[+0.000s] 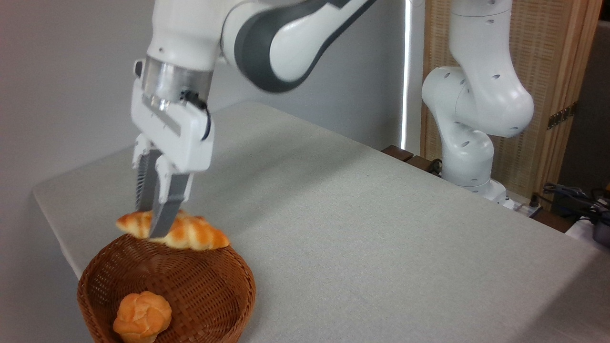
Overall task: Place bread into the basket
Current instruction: 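Lower the roll into the basket beside the round bun and release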
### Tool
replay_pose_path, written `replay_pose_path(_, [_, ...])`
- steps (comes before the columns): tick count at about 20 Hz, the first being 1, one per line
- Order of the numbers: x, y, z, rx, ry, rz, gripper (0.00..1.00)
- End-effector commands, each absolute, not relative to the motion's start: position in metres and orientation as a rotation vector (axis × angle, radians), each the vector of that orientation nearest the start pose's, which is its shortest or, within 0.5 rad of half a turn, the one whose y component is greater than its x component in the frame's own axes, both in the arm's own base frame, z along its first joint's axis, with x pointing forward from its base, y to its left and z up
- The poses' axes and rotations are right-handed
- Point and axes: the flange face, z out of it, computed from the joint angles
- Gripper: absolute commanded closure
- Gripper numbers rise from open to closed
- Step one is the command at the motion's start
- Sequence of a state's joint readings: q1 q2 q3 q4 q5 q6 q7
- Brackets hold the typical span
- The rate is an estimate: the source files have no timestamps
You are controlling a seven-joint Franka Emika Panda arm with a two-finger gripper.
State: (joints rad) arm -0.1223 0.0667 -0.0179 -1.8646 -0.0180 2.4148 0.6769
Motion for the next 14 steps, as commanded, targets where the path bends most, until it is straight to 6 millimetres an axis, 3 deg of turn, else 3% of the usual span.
replay_pose_path(1, [0.638, -0.091, 0.514, -2.719, 1.067, -0.808, 0.00])
replay_pose_path(4, [0.653, -0.105, 0.516, -2.727, 1.049, -0.849, 0.00])
replay_pose_path(7, [0.656, -0.107, 0.514, -2.731, 1.047, -0.848, 0.00])
replay_pose_path(11, [0.650, -0.107, 0.518, -2.769, 1.033, -0.792, 0.00])
replay_pose_path(14, [0.635, -0.100, 0.535, -2.813, 1.025, -0.690, 0.00])
